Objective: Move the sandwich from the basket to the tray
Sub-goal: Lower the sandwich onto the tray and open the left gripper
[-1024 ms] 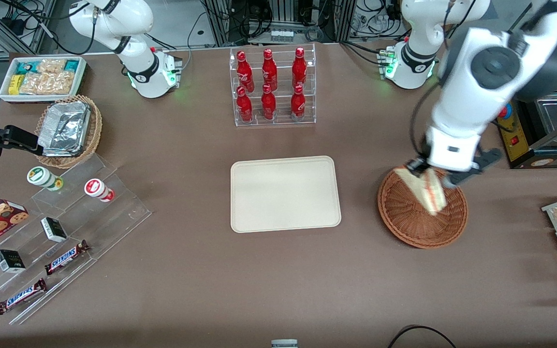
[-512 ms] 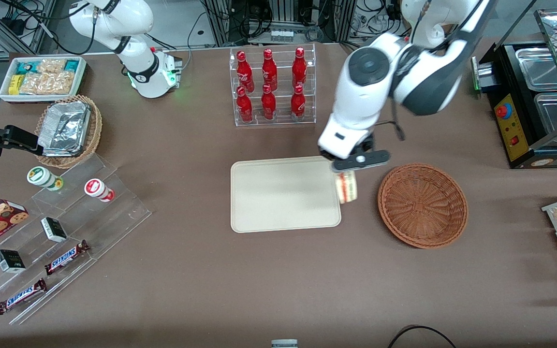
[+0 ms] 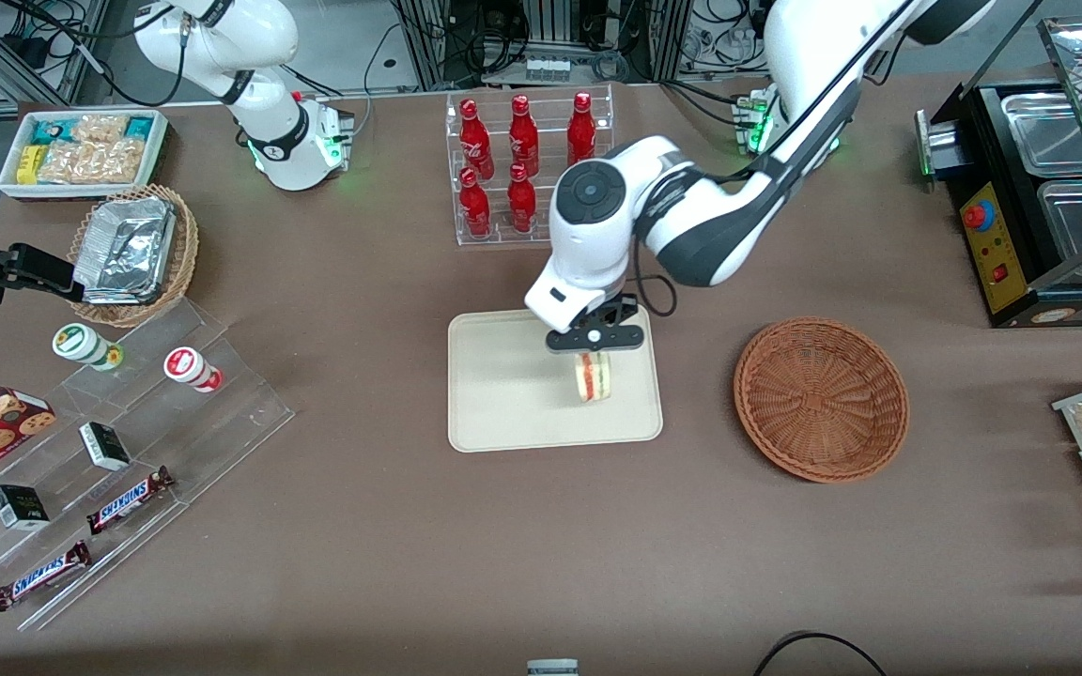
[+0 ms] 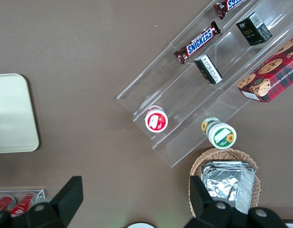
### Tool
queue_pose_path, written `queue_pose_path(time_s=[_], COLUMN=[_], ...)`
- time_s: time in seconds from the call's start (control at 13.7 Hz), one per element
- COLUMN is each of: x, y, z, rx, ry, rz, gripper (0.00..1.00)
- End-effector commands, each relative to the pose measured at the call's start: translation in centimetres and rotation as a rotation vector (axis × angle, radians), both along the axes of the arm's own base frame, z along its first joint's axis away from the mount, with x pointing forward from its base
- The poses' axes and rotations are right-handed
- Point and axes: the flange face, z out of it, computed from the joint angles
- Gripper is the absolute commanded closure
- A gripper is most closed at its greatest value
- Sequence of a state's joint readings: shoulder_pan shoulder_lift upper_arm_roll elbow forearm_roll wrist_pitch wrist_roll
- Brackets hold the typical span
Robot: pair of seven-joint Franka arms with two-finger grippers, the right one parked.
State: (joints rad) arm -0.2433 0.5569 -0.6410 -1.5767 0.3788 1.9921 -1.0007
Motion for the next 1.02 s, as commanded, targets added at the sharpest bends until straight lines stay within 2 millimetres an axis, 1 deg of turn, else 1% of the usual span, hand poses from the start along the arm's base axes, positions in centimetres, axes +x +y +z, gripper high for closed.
queue_pose_path(time_s=[0.0,0.07,0.15,0.22,0.37,0.44,0.51,0.66,0.73,0.8,0.88,0.95], x=[-0.3,-0.5,-0.3,-0.7,-1.0,-0.9,-0.6,-0.7,-0.9,-0.9,-0.8,-0.4], y=[-3.0,-3.5,-3.8,-4.6,-5.3,-5.4,-5.3,-5.8,-5.9,-5.9,-5.7,-5.3], z=[-2.5,-4.4,-6.0,-7.2,-8.9,-9.8,-10.4,-11.1,-11.8,-11.8,-12.0,-11.9], rx=[-0.001,0.009,0.004,-0.007,-0.022,-0.029,-0.042,-0.082,-0.081,-0.080,-0.074,-0.067], ry=[-0.036,-0.035,-0.036,-0.036,-0.048,-0.048,-0.053,-0.063,-0.053,-0.052,-0.051,-0.055], rz=[0.006,-0.001,0.003,-0.001,-0.019,-0.015,-0.011,-0.016,-0.006,0.001,0.003,0.010], gripper=[1.00,1.00,1.00,1.00,1.00,1.00,1.00,1.00,0.86,0.64,0.17,0.01])
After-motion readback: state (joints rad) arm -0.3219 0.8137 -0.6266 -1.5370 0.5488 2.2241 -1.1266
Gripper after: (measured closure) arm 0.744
